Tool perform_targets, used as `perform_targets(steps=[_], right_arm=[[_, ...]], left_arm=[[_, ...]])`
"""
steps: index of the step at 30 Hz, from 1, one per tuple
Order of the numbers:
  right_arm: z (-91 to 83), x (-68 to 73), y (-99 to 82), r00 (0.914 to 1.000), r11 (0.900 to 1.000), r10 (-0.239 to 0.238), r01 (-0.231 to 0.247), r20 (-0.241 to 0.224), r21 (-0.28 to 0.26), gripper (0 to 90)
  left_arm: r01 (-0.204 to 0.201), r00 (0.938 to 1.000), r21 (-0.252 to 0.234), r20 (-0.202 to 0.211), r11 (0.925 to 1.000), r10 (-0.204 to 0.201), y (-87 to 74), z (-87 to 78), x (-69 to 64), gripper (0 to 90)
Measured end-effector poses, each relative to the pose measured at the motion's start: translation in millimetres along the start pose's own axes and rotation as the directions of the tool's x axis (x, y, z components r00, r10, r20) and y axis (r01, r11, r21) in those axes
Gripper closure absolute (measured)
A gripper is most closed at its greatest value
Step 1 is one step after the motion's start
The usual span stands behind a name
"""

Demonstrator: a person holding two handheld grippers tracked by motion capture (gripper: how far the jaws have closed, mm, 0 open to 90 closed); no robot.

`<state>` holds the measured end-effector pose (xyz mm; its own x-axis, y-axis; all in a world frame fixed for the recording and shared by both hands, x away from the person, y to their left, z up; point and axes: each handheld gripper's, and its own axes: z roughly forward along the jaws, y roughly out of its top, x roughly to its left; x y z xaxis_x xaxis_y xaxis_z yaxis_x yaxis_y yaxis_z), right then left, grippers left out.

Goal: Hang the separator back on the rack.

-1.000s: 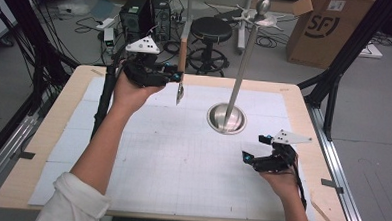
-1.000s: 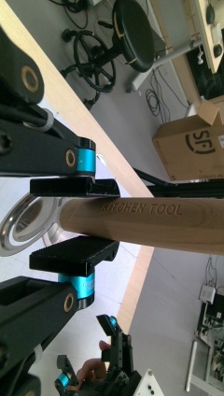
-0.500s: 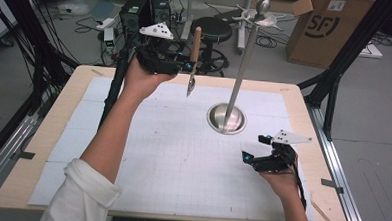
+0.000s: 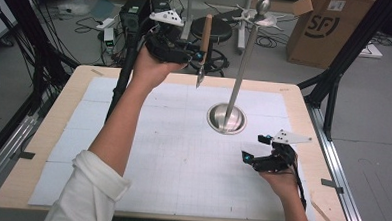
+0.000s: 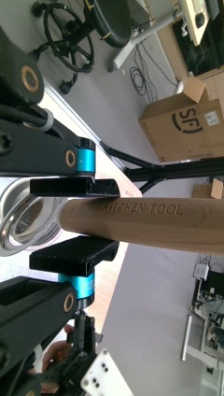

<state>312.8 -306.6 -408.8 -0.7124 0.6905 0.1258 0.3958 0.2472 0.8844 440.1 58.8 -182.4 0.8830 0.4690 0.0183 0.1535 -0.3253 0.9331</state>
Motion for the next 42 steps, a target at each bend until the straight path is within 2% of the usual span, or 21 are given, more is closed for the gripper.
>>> perform_targets(steps=[15,19,28,34,42], right_arm=[[-1.4,0.0,0.2,0.9999,1.0,0.01,-0.01,-0.006,-0.002,3.3],[-1.5,0.0,0.2,0.9999,1.0,0.009,-0.009,-0.007,-0.004,3.3],[-1.4,0.4,0.0,0.9999,1.0,0.01,-0.01,-0.007,0.001,3.3],[-2.2,0.2,0.0,0.9999,1.0,0.009,-0.009,-0.007,-0.001,3.3],[-3.4,-0.3,0.1,0.9999,0.9999,0.011,-0.011,-0.006,-0.008,3.3]], left_arm=[[-0.042,0.9987,0.018,-0.027,0.9989,0.043,22.5,19.9,-9.9,70.2],[-0.037,0.9983,0.027,-0.044,0.9989,0.039,23.4,22.7,-7.7,70.2],[-0.025,0.9982,0.042,-0.053,0.9988,0.027,22.0,29.9,-3.1,70.2],[-0.05,0.9966,0.05,-0.063,0.9975,0.053,26.4,35.3,-5.6,70.2],[-0.049,0.9966,0.056,-0.064,0.9972,0.052,28.2,40.0,-5.9,70.2]])
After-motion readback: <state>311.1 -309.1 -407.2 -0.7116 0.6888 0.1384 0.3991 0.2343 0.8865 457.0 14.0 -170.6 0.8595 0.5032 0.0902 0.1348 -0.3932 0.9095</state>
